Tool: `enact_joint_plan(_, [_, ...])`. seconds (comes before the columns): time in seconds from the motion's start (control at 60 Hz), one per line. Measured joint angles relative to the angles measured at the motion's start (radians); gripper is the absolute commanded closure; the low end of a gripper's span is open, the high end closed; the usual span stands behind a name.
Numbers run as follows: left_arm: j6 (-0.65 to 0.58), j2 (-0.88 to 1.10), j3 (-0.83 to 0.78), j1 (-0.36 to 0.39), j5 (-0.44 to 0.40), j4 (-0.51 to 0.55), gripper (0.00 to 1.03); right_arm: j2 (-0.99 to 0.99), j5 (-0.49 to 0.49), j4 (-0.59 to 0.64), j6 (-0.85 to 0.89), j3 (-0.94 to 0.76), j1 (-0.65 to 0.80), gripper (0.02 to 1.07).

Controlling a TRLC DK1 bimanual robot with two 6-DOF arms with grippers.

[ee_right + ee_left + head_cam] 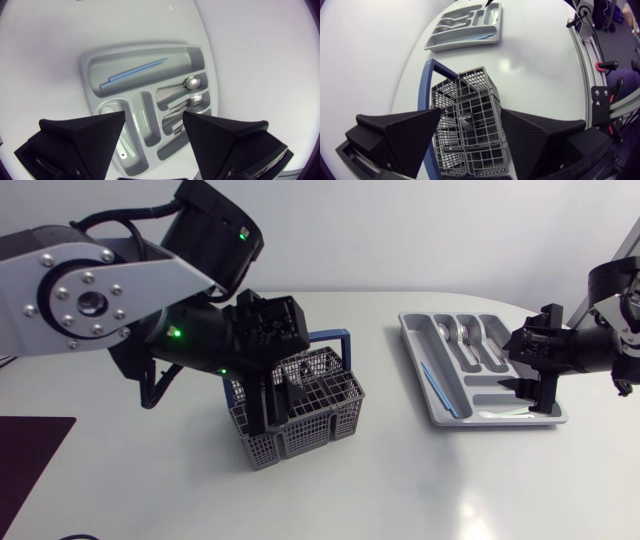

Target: Unload the cutlery basket into the drawer organizer.

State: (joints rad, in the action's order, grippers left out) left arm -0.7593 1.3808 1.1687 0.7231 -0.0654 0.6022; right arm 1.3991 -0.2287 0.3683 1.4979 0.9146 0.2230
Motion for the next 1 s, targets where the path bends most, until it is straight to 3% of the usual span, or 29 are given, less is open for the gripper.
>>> enact_joint_plan(0.217, [-0.165,-0.002,-0.042,0.064,0.044,-0.027,0.07,-0.125,-0.106,0.016,-0.056,-0.145,-0.003,0.2])
enact_joint_plan(0.533, [-0.394,0.012,-0.126,0.13,0.253,-0.164,0.07,-0.356,-0.194,0.023,-0.155,-0.343,-0.102,0.2])
enact_joint_plan(0.717, [-0.512,0.014,-0.19,0.156,0.361,-0.262,0.08,-0.454,-0.195,0.025,-0.224,-0.41,-0.188,0.2])
enact_joint_plan(0.9, [-0.606,0.019,-0.228,0.164,0.391,-0.341,0.12,-0.472,-0.198,0.025,-0.263,-0.439,-0.225,0.2])
enact_joint_plan(1.0, [-0.646,0.021,-0.236,0.164,0.405,-0.39,0.24,-0.48,-0.198,0.025,-0.272,-0.444,-0.235,0.2])
